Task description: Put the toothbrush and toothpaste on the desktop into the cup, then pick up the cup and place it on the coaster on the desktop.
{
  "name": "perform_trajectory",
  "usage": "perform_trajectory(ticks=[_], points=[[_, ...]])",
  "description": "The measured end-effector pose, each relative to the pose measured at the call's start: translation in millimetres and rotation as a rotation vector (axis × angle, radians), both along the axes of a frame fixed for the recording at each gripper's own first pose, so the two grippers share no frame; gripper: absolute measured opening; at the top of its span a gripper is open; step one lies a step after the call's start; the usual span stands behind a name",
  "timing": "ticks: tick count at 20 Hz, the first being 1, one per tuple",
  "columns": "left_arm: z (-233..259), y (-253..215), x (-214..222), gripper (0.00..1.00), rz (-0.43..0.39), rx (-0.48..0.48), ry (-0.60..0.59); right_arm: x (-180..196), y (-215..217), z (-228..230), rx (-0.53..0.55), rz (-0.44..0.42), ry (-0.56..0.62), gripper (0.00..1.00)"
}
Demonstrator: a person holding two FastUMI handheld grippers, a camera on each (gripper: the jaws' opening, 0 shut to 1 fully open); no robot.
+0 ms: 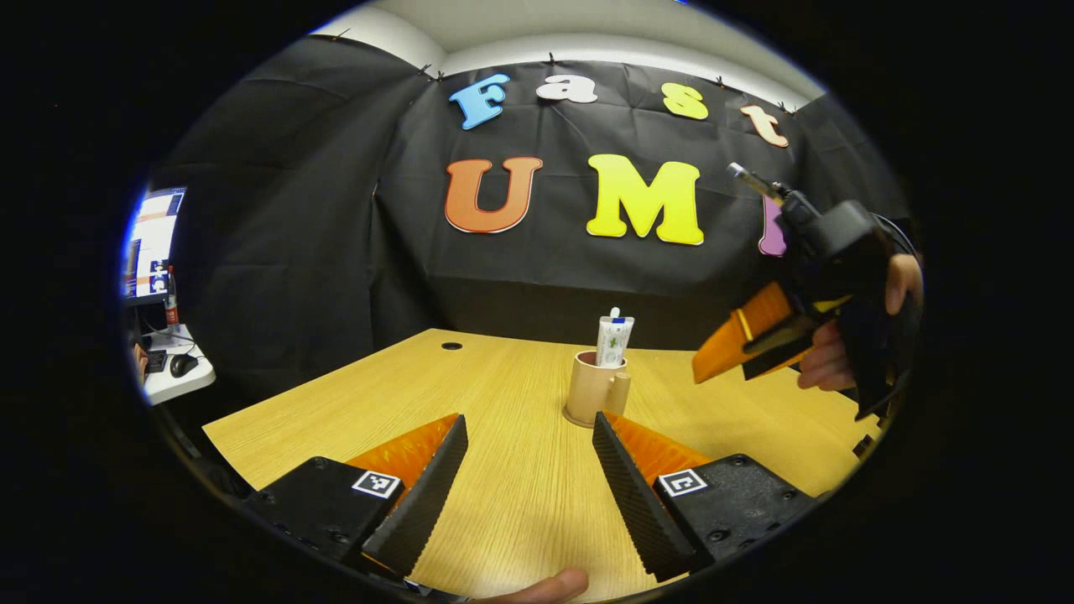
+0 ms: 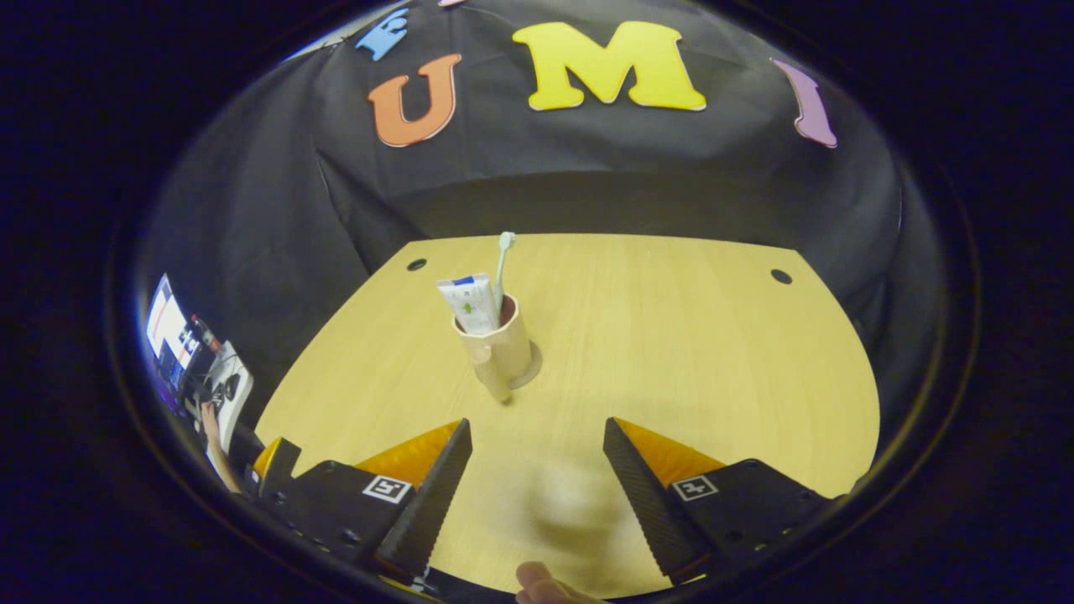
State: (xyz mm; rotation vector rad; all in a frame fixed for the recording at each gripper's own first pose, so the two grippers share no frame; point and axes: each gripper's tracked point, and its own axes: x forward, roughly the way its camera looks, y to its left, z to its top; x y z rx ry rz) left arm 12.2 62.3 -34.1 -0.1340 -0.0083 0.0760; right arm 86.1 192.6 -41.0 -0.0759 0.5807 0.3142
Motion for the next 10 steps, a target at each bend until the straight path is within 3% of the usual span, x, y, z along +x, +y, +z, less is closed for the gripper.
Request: perform_trajectory(ticks=[6,10], points=[[8,-26,-18,0.96,-0.064,-0.027,0.003,-64,-59,23,0.003,-0.088,-0.324,0.94],[23,-39,-29,0.96,-0.088,-0.001,-0.022,-95,-99,27,0.036,-0.152,-0.462,0.96]])
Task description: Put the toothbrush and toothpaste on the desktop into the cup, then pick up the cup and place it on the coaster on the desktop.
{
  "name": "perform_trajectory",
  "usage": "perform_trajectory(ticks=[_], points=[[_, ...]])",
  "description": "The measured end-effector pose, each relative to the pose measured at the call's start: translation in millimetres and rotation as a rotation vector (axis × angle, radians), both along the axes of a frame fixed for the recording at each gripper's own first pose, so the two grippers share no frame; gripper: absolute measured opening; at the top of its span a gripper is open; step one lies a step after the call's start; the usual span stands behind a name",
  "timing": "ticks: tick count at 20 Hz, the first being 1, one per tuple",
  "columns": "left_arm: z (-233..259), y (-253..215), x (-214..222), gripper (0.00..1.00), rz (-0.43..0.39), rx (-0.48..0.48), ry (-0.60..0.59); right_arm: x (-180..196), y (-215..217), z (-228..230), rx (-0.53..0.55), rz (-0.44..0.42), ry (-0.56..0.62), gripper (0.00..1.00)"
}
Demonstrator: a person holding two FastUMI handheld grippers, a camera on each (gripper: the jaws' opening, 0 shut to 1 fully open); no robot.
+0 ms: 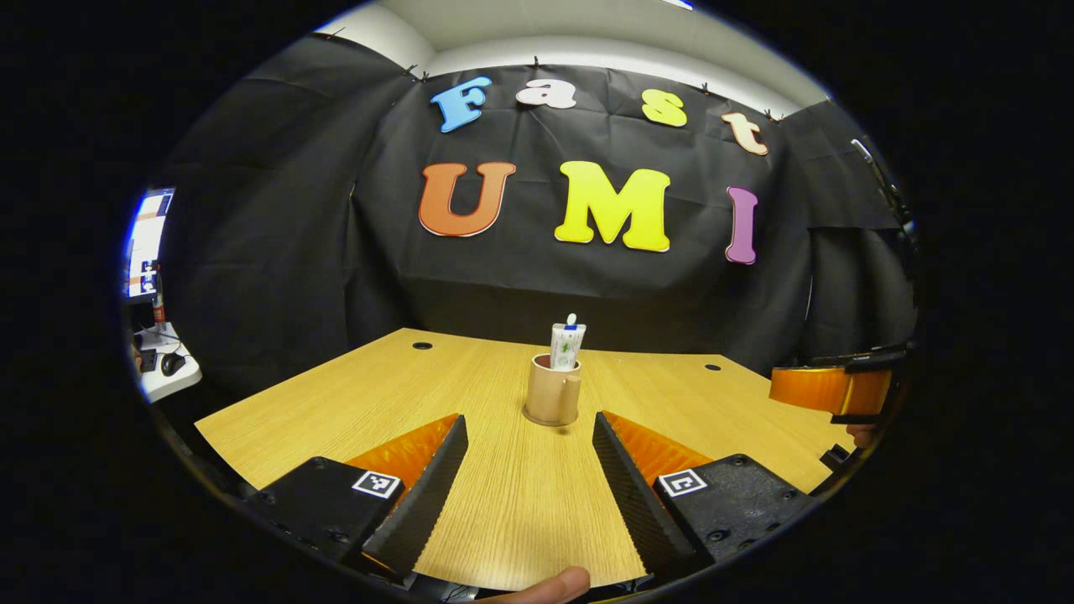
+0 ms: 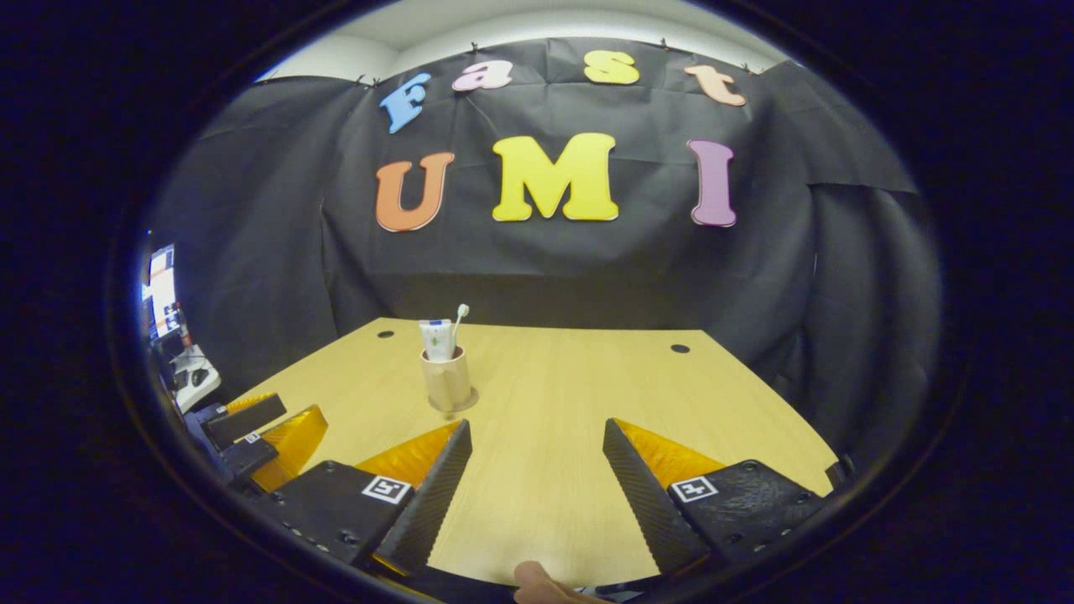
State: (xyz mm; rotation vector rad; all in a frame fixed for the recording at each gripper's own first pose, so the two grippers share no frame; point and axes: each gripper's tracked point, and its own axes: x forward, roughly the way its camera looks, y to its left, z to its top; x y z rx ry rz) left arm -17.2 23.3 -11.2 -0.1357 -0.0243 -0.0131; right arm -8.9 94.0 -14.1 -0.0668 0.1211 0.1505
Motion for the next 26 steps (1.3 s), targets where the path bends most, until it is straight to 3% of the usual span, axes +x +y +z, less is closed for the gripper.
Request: perform_trajectory(ticks=[6,12,17,26], points=[[13,-28,-13,0.95,-0.046,0.065,-0.039,-25,-61,-5,0.017,-0.127,-0.162,0.96],[12,-46,-14,0.96,-0.071,0.077,-0.038,-49,-79,-7,0.055,-0.148,-0.200,0.96],[14,-54,-17,0.96,-0.065,0.127,-0.063,-53,-81,-15,0.067,-0.137,-0.206,0.96],[3,-60,-16,0.95,-0.072,0.119,-0.047,-53,-81,-23,0.069,-0.150,-0.210,0.96]])
